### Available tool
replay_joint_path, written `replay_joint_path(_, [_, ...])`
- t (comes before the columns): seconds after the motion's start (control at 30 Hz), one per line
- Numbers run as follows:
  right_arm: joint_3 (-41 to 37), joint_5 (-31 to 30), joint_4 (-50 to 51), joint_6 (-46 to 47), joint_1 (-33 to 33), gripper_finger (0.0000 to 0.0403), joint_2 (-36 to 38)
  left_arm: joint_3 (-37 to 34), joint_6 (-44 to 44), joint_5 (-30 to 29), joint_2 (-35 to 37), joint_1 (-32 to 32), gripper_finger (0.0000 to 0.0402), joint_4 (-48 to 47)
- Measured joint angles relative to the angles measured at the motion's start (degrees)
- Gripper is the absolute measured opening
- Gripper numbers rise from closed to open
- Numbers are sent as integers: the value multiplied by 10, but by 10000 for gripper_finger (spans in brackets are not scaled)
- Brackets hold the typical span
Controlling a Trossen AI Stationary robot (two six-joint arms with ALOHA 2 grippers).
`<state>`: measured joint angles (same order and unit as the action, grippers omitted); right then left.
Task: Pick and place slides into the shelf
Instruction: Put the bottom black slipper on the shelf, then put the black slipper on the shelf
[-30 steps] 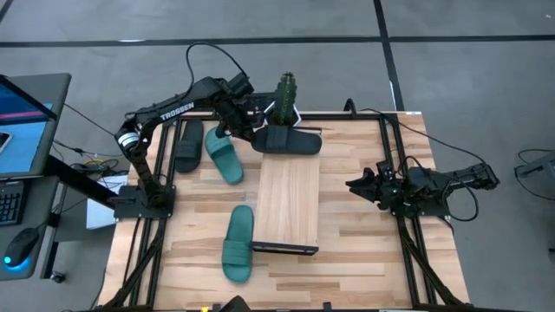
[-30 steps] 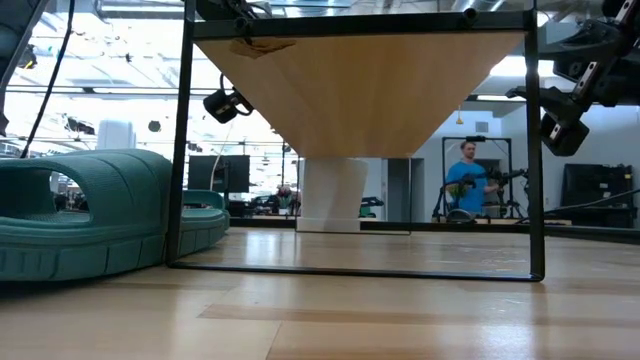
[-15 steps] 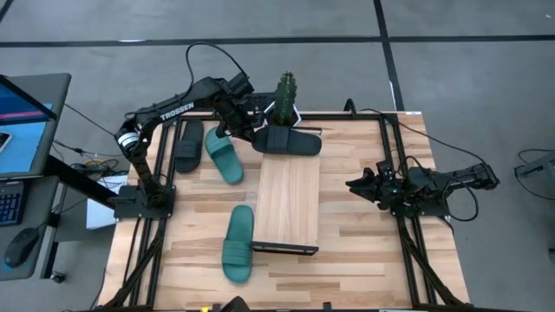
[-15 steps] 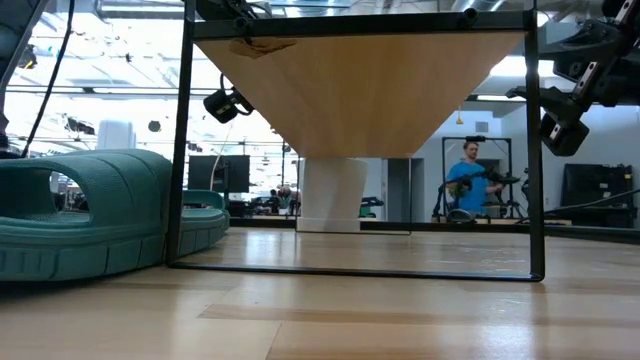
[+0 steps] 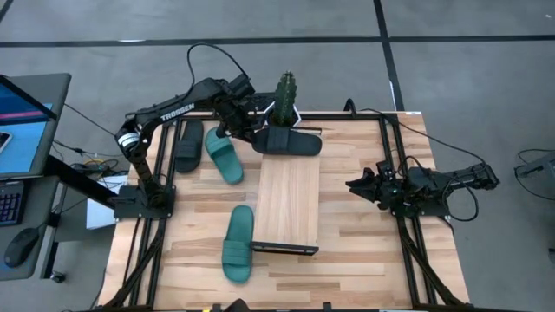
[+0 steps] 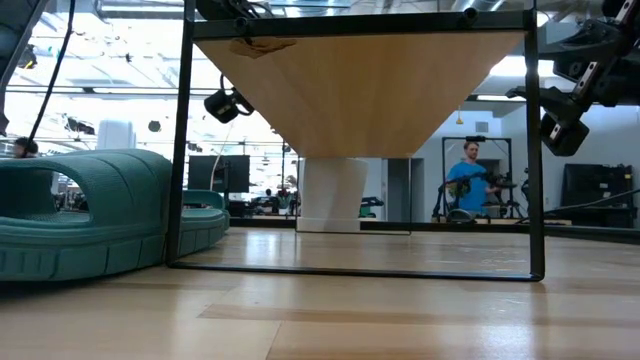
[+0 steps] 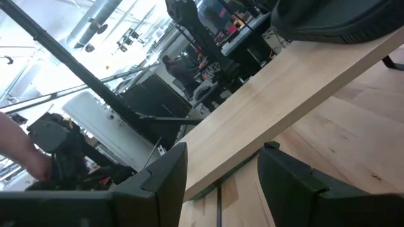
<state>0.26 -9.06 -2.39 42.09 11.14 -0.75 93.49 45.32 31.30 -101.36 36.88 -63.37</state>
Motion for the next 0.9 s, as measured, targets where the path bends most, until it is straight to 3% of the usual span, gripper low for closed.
replay_joint_path(0.17, [0, 0, 0, 0, 0, 178, 0, 0, -12, -13, 0, 0, 61, -1])
replay_joint_path(0.57, [0, 1, 0, 0, 0, 178, 0, 0, -21, -19, 0, 0, 179, -1])
replay_joint_path(0.9, [0, 2, 0, 0, 0, 178, 0, 0, -86, -1, 0, 34, 199, -58])
